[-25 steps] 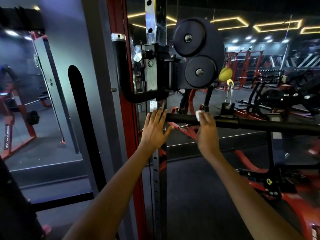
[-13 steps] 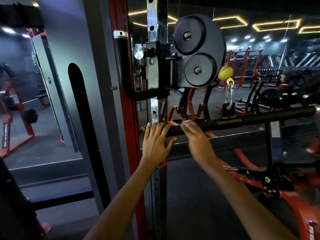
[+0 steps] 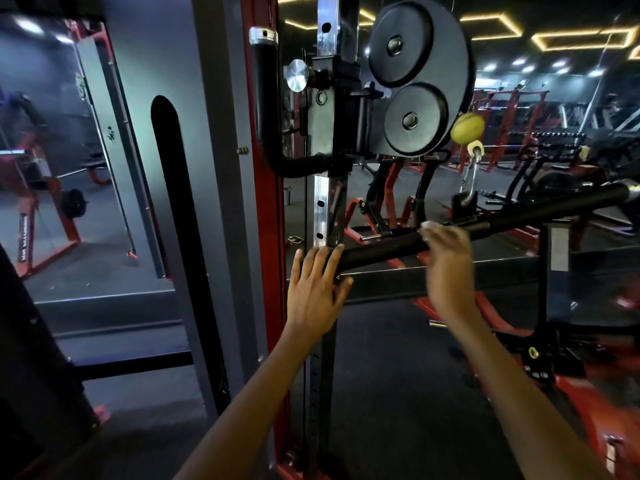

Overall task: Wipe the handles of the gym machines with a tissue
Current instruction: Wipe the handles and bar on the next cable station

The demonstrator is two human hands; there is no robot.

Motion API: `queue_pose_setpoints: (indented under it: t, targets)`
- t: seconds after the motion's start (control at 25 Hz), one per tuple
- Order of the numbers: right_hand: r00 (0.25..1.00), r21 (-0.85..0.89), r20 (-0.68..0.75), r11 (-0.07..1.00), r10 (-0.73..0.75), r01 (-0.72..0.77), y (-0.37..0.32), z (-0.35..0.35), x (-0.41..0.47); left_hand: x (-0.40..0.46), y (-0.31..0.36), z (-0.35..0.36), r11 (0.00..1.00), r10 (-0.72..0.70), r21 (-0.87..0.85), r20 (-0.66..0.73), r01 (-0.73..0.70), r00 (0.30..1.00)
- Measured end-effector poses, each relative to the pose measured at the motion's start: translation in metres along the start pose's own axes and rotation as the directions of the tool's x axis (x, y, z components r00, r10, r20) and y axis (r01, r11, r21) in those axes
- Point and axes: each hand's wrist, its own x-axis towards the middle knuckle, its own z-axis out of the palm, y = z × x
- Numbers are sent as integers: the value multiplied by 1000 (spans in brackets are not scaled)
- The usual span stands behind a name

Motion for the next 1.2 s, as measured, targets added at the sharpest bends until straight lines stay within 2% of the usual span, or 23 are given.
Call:
queue_pose_setpoints:
  t: [0.08, 0.12, 0.2, 0.24, 0.28, 0.32, 0.4, 0.48, 0.52, 0.56, 0.6, 0.64, 0.68, 0.72, 0.76, 0.8, 0.88, 0.92, 0.96, 1.0, 1.08, 1.12, 1.2]
  targets:
    - [978, 24, -86, 982, 189, -188, 0, -6, -1, -4, 5, -2, 1000, -12, -6, -13, 12, 1000]
    - [981, 29, -64, 983, 181, -179, -22, -2, -5, -7, 8, -2, 1000, -17, -7, -19, 17, 1000]
    - [994, 48, 57, 995, -91, 88, -67, 12, -25, -12, 11, -2, 1000, -27, -10, -32, 26, 999]
    - [968, 68, 91, 972, -232, 226, -75, 17, -32, -15, 10, -3, 999, -36, -13, -36, 36, 999]
    - [947, 64, 100, 952, -305, 300, -71, 15, -32, -19, 8, -3, 999, -49, -16, -34, 48, 998]
    - [951, 30, 76, 954, -298, 297, -57, 9, -26, -23, 6, -3, 998, -59, -19, -28, 59, 998]
    - [997, -47, -22, 996, -79, 78, -19, -9, -17, -31, 3, -3, 997, -68, -33, -20, 68, 997]
    - [981, 9, -123, 988, 152, -152, -13, -14, -20, -38, 6, -4, 997, -75, -35, -27, 74, 997]
    - [981, 47, -124, 989, 146, -142, -28, -9, -26, -39, 7, -4, 996, -82, -30, -38, 81, 996]
    - [995, 75, -84, 997, 43, -37, -49, 0, -36, -40, 8, -6, 996, -90, -27, -53, 88, 995]
    - [991, 89, -28, 987, -134, 136, -64, 9, -47, -40, 8, -7, 995, -97, -27, -64, 95, 993]
    - [953, 90, 15, 950, -302, 300, -70, 15, -55, -40, 6, -10, 995, -102, -28, -70, 101, 992]
    - [913, 80, 26, 911, -407, 403, -64, 16, -55, -40, 3, -13, 994, -105, -28, -73, 103, 992]
    - [909, 69, 3, 907, -417, 416, -48, 11, -48, -40, 0, -15, 994, -105, -25, -75, 103, 992]
    - [941, 59, -40, 939, -336, 338, -29, 4, -41, -41, -3, -18, 995, -103, -21, -75, 102, 992]
    - [979, 71, -82, 978, -189, 195, -12, -5, -34, -42, -5, -20, 995, -102, -20, -76, 101, 992]
    - [986, 134, -146, 989, 81, -62, -4, -14, -32, -44, -6, -23, 994, -108, -19, -86, 107, 990]
    - [984, 164, -149, 984, 99, -74, -20, -11, -35, -44, -5, -25, 993, -116, -17, -93, 115, 989]
    - [993, 186, -114, 982, 35, -13, -43, -5, -41, -45, -3, -27, 992, -127, -14, -100, 127, 987]
    - [994, 184, -59, 977, -97, 107, -65, 2, -50, -44, -3, -29, 991, -137, -10, -105, 137, 985]
    - [935, 139, 12, 927, -354, 349, -81, 12, -59, -46, -4, -33, 990, -141, -1, -107, 141, 984]
    - [921, 128, 7, 914, -389, 385, -73, 11, -56, -48, -6, -35, 990, -140, -1, -99, 140, 985]
    - [971, 125, -35, 962, -238, 241, -42, -1, -45, -53, -10, -39, 990, -141, -21, -75, 140, 987]
